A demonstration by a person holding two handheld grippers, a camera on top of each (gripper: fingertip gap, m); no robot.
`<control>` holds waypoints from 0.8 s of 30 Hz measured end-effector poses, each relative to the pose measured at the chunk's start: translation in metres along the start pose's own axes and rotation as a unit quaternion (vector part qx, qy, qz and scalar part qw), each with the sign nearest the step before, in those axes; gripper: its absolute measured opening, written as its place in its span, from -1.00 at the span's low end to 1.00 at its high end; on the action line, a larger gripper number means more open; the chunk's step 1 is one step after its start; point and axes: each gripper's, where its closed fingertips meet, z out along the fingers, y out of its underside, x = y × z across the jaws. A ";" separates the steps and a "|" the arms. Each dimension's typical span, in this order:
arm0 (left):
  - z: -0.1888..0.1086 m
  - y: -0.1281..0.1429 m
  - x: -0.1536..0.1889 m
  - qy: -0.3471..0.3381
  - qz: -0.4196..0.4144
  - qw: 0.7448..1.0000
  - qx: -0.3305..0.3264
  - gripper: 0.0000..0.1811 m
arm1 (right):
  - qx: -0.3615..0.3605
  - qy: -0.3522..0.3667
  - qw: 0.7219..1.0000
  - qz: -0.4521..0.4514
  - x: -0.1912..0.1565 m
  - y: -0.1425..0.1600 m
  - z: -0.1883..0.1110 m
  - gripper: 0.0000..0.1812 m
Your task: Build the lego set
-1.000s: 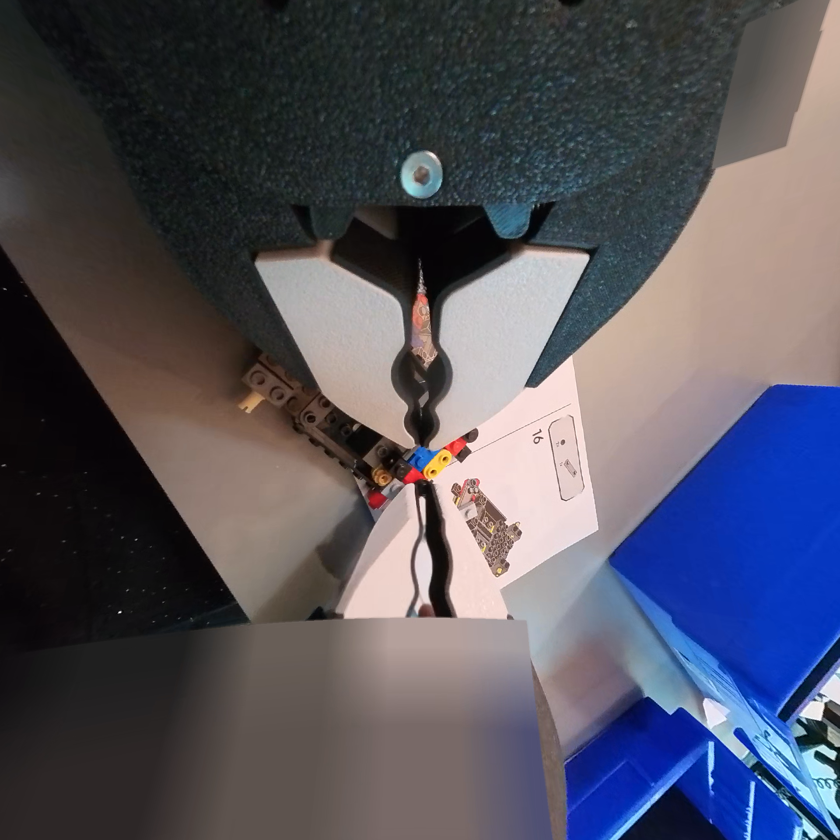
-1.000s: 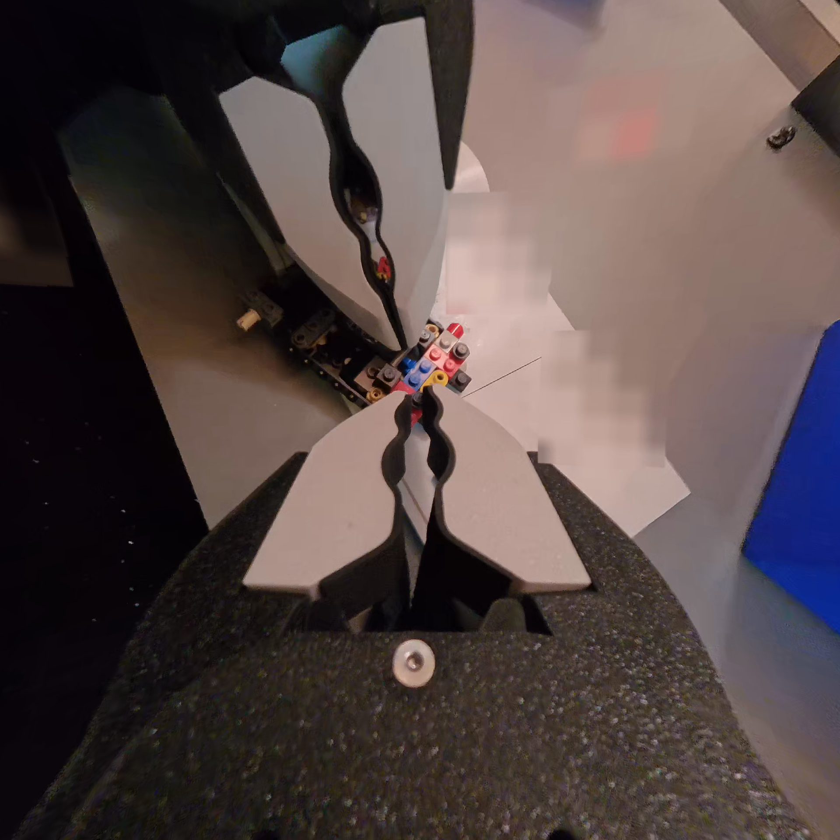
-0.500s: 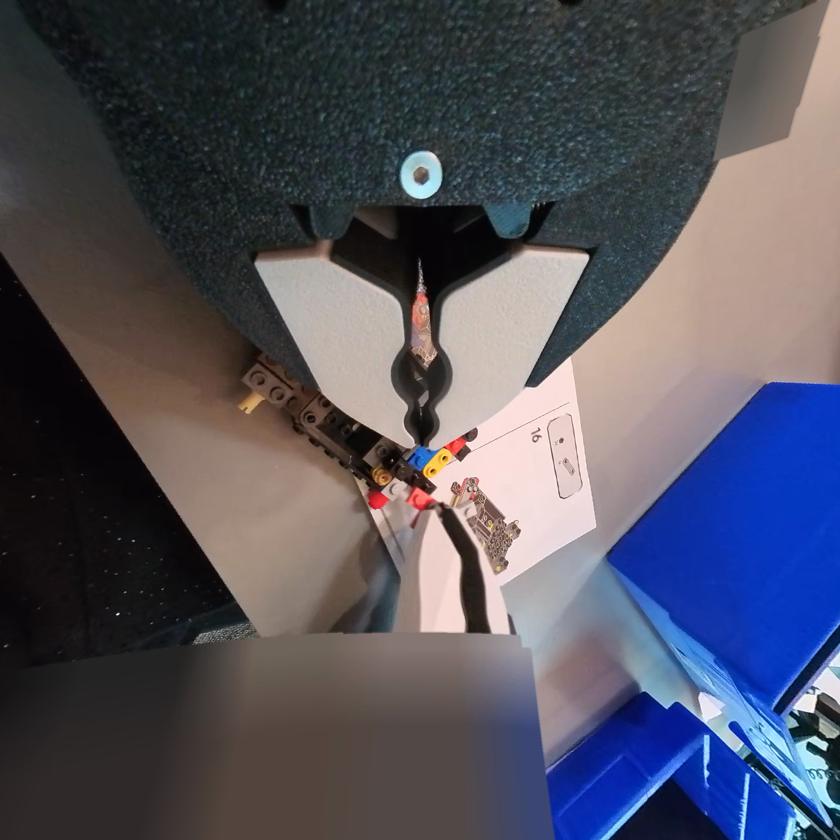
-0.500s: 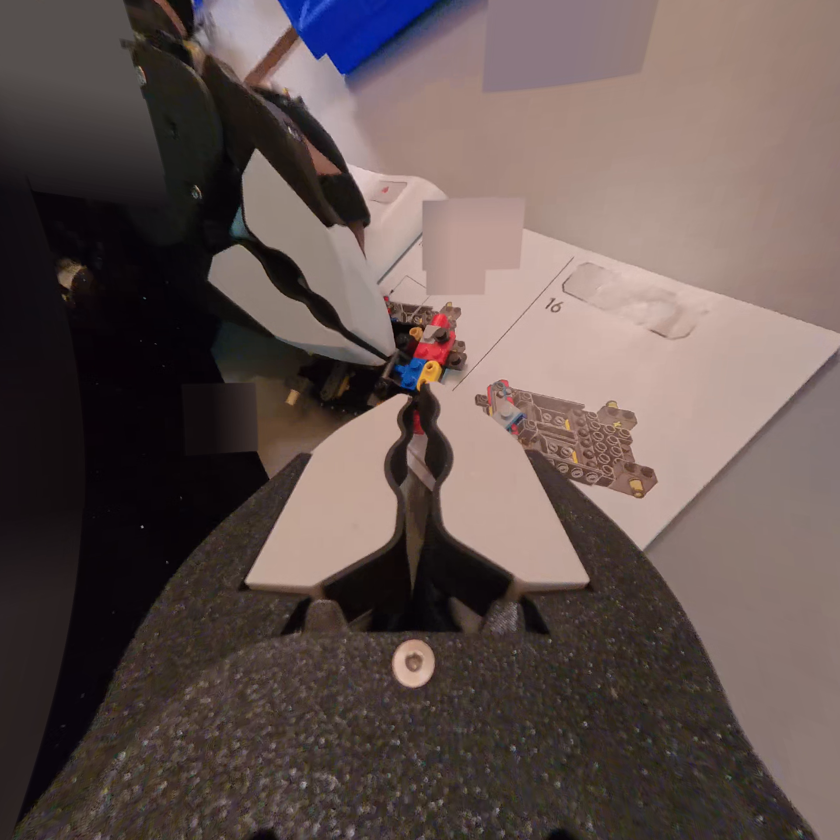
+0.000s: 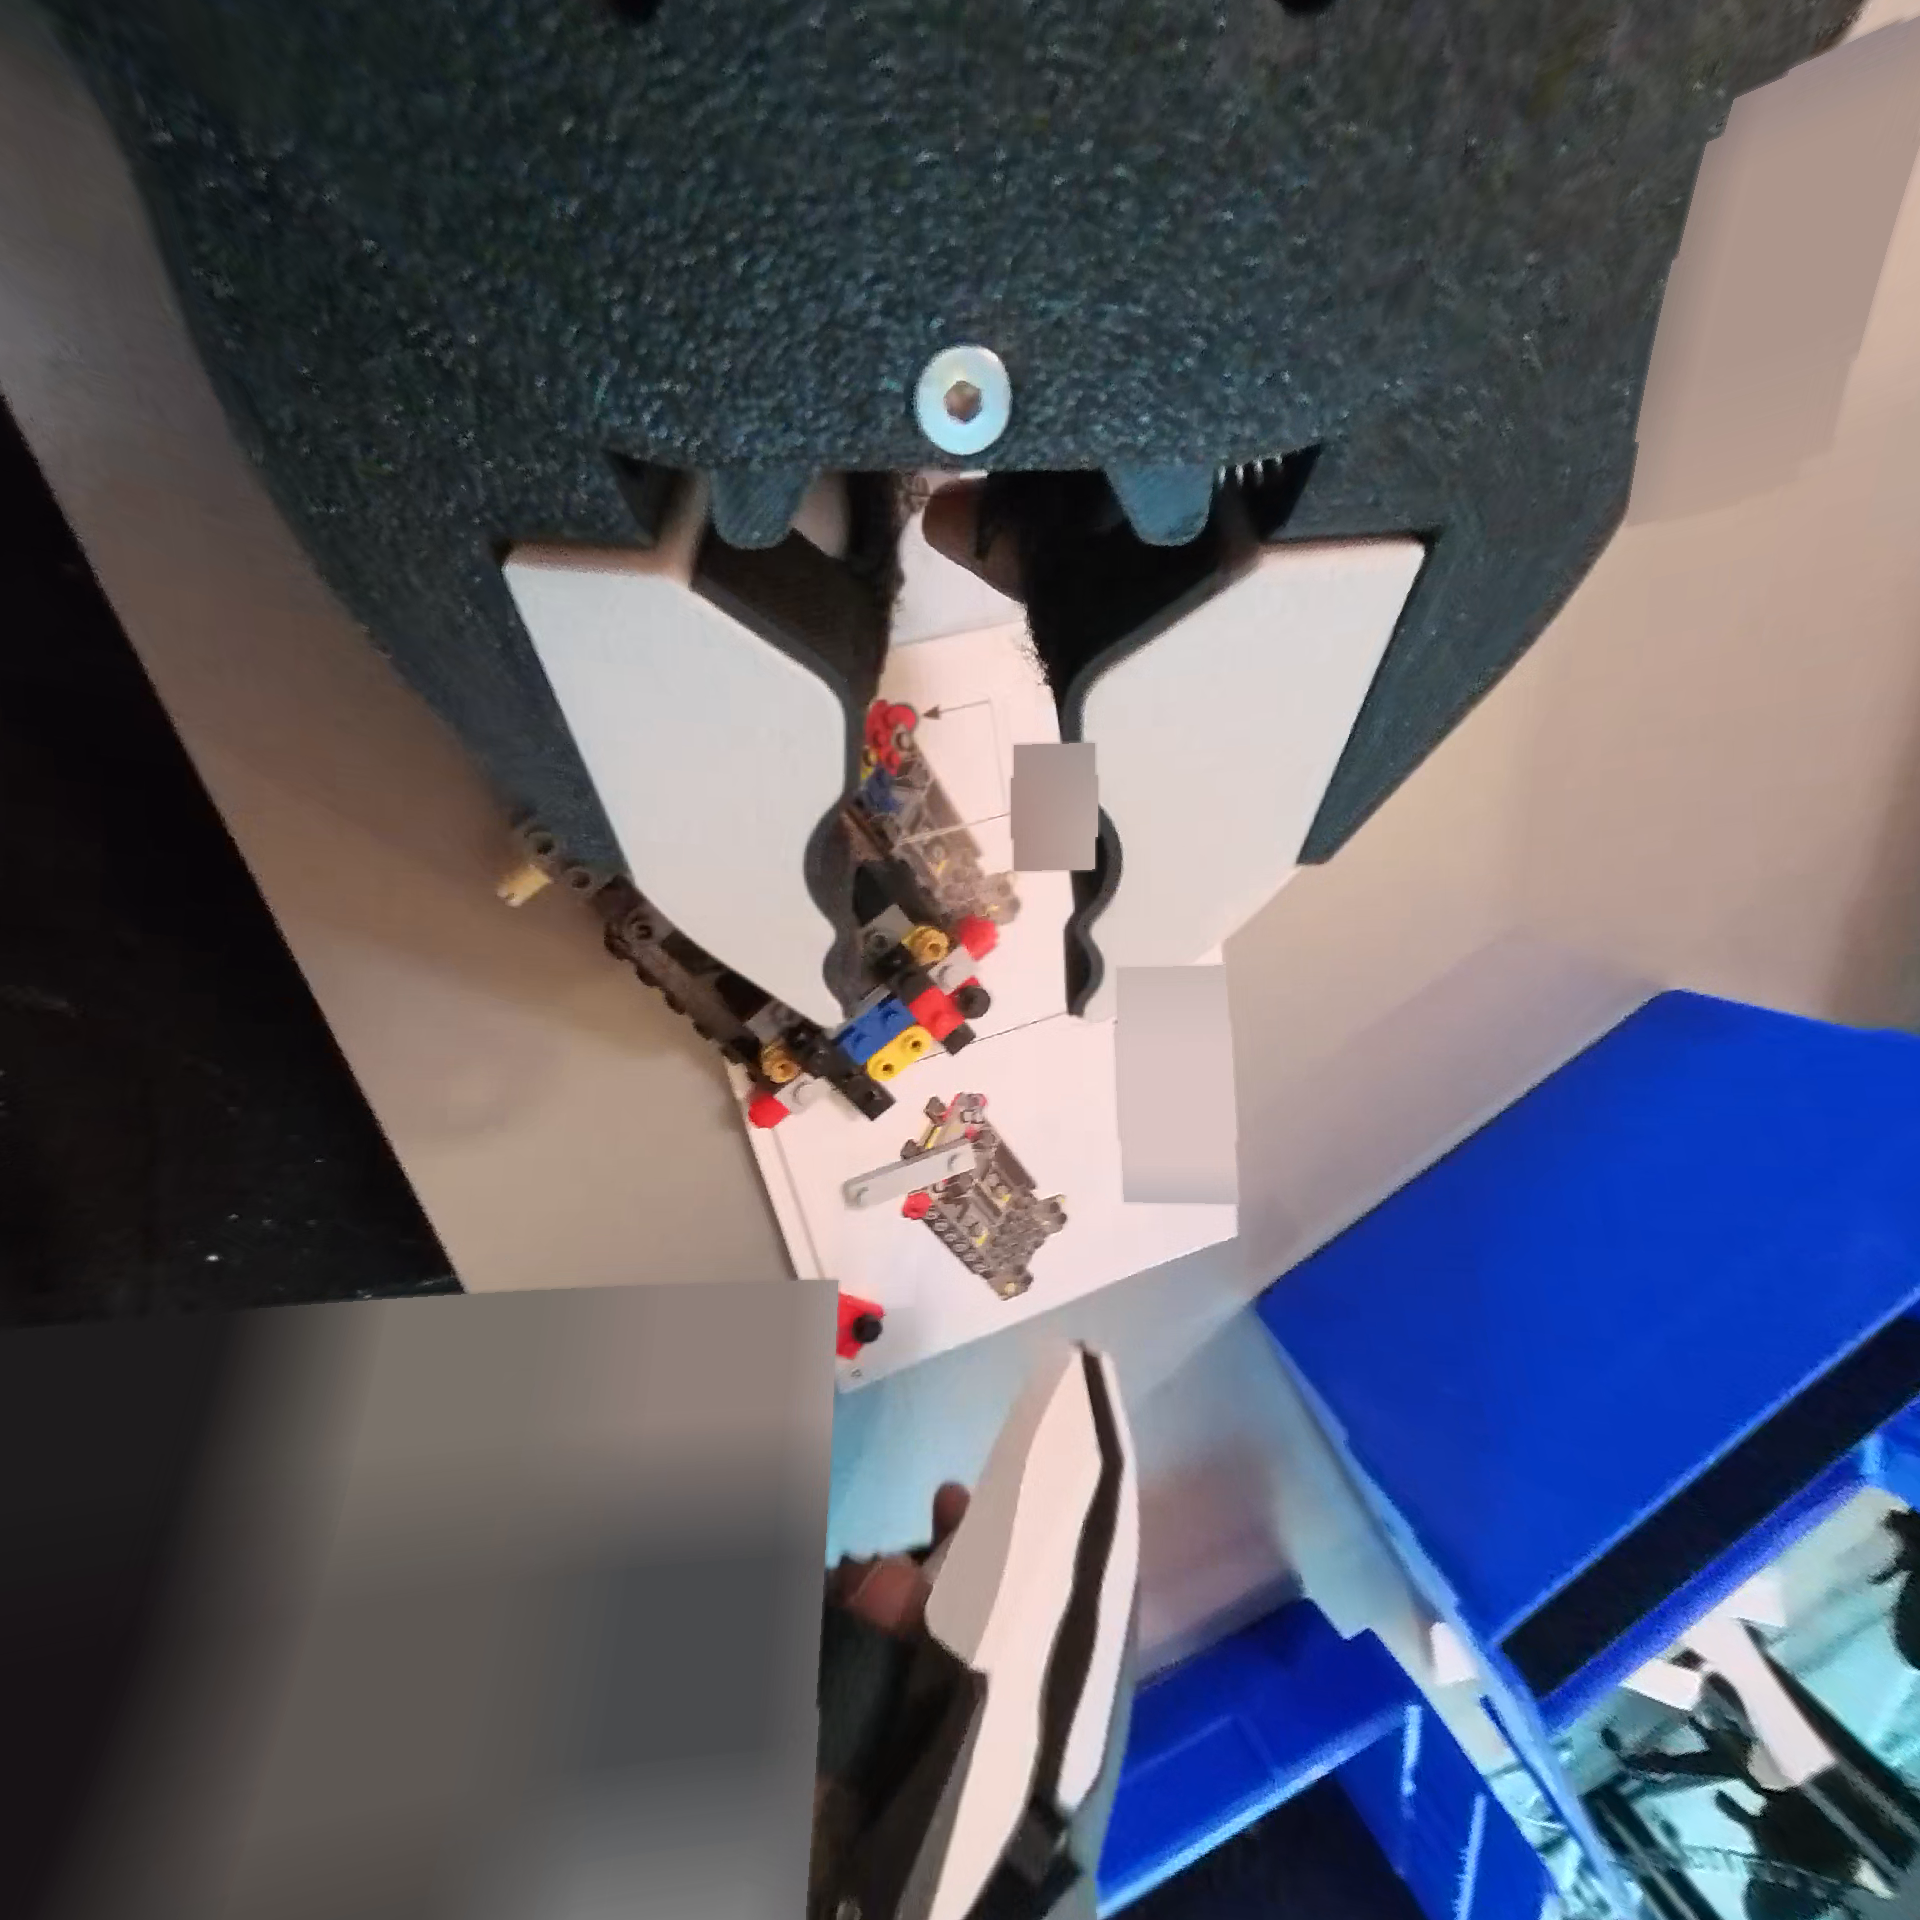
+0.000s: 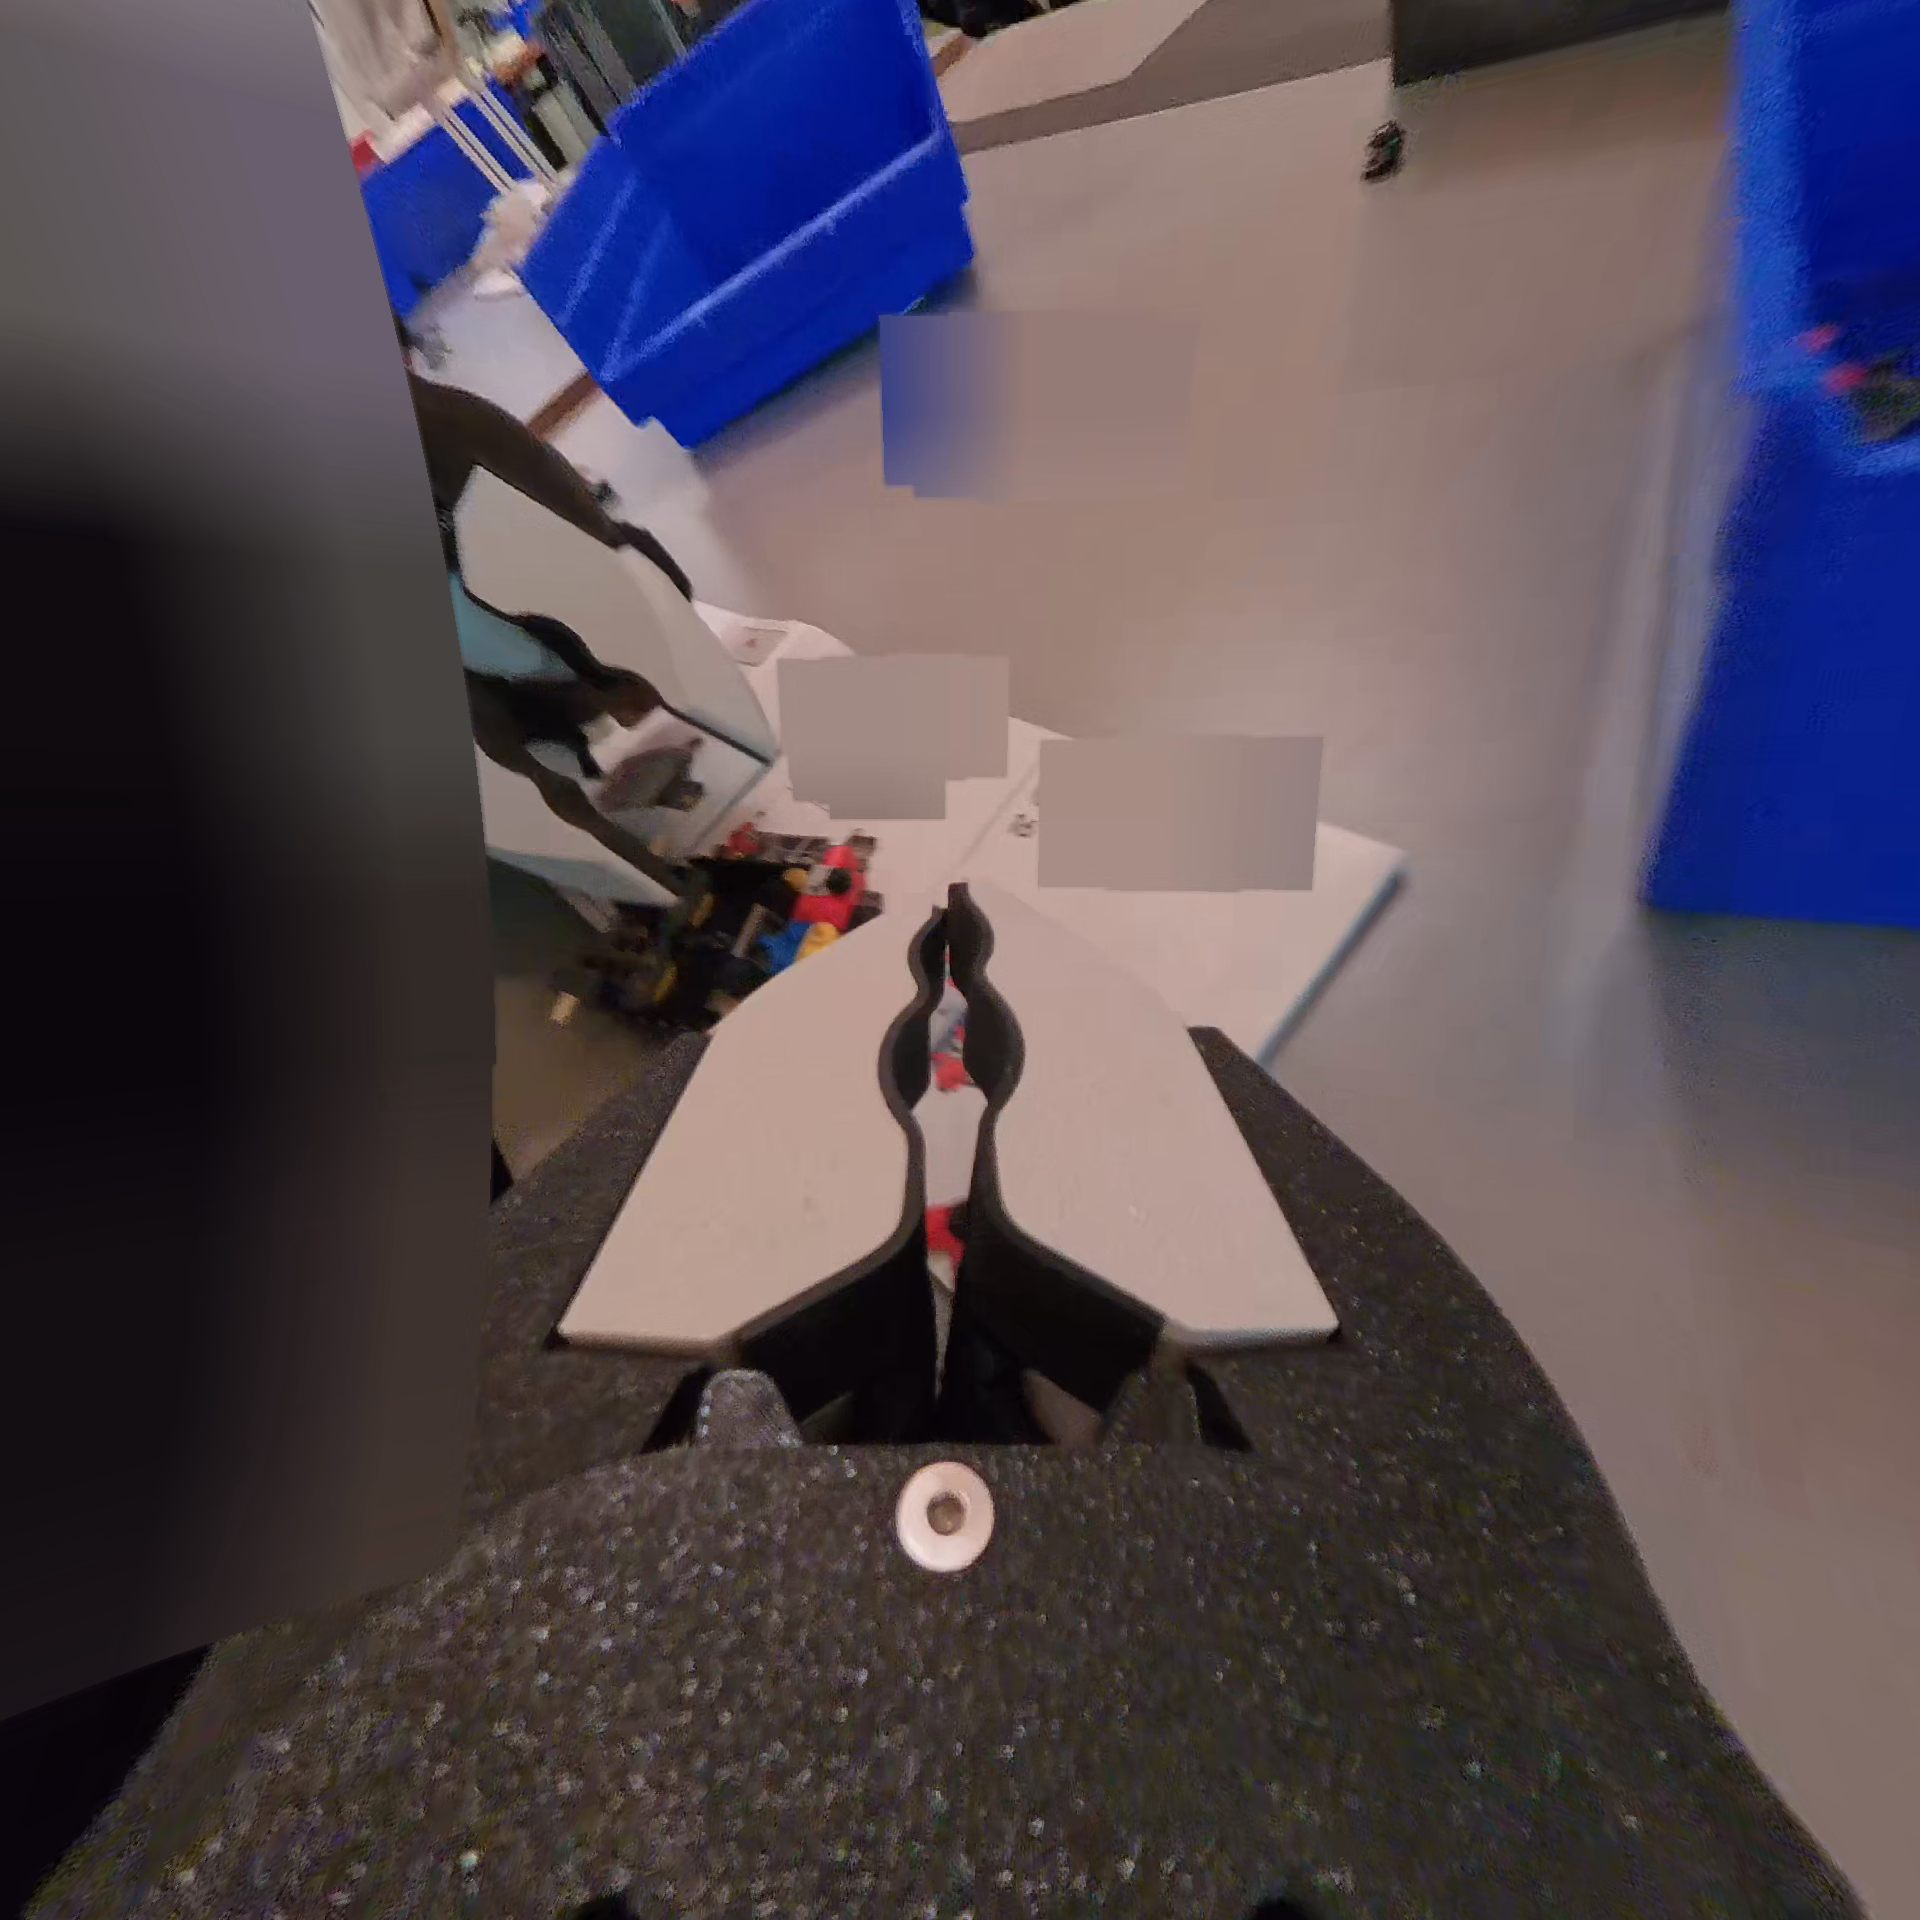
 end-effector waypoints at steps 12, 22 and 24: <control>0.000 -0.023 -0.012 -0.051 -0.020 0.998 0.037 -0.62 | -0.197 0.050 0.963 -0.178 0.007 0.066 -0.025 -0.80; -0.001 -0.049 -0.015 -0.055 -0.182 0.976 0.104 -0.63 | -0.129 0.038 0.970 -0.201 0.000 0.043 -0.022 -0.92; -0.004 -0.057 -0.021 -0.047 -0.261 0.952 0.151 -0.69 | -0.056 0.046 0.969 -0.237 -0.008 0.015 -0.023 -0.92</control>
